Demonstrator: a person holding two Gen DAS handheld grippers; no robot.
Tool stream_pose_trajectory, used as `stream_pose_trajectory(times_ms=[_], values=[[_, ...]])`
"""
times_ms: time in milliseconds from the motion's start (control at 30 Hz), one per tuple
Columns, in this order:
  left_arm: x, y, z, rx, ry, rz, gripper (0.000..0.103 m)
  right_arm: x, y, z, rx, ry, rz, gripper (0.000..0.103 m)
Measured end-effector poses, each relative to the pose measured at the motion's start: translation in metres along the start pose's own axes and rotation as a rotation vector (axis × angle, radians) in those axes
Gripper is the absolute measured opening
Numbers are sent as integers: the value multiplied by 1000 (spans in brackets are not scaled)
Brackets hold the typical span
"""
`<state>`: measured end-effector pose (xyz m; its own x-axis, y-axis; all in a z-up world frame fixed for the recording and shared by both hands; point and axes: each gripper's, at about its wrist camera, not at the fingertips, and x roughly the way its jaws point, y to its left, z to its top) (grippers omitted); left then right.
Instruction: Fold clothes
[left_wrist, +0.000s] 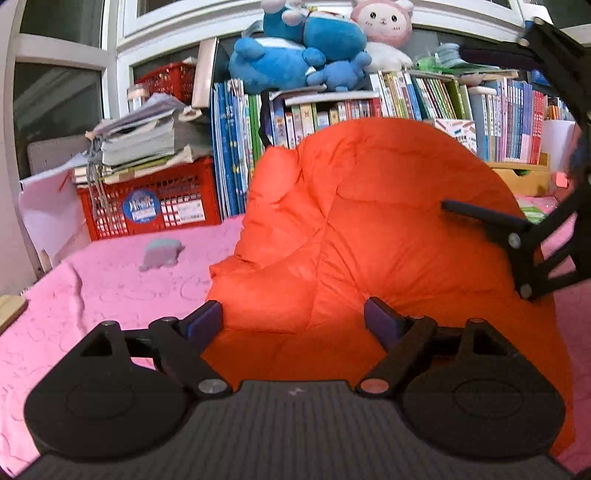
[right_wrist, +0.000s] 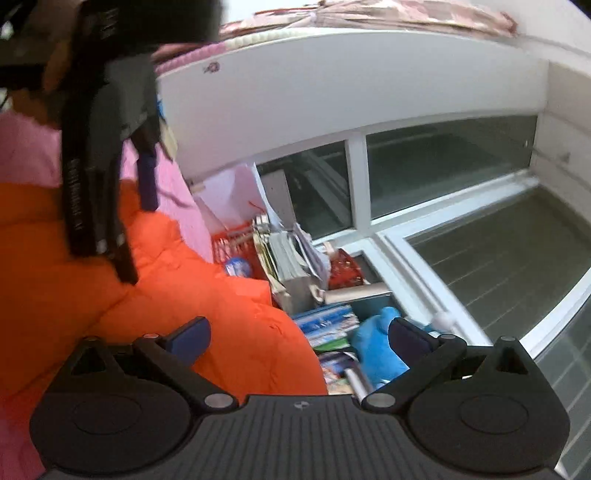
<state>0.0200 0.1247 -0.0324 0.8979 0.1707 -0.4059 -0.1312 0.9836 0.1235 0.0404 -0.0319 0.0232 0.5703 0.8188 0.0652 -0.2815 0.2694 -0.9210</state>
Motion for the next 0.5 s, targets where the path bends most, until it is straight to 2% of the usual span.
stream_pose_trajectory(times_ms=[100, 233, 500], values=[[4, -1, -7, 21, 19, 3, 86, 11, 1, -13, 26, 15, 86, 103], [8, 0, -9, 15, 41, -12, 87, 31, -17, -30, 175, 117, 191, 102], [12, 2, -9, 11, 62, -26, 87, 52, -48, -67, 357, 231, 239, 102]])
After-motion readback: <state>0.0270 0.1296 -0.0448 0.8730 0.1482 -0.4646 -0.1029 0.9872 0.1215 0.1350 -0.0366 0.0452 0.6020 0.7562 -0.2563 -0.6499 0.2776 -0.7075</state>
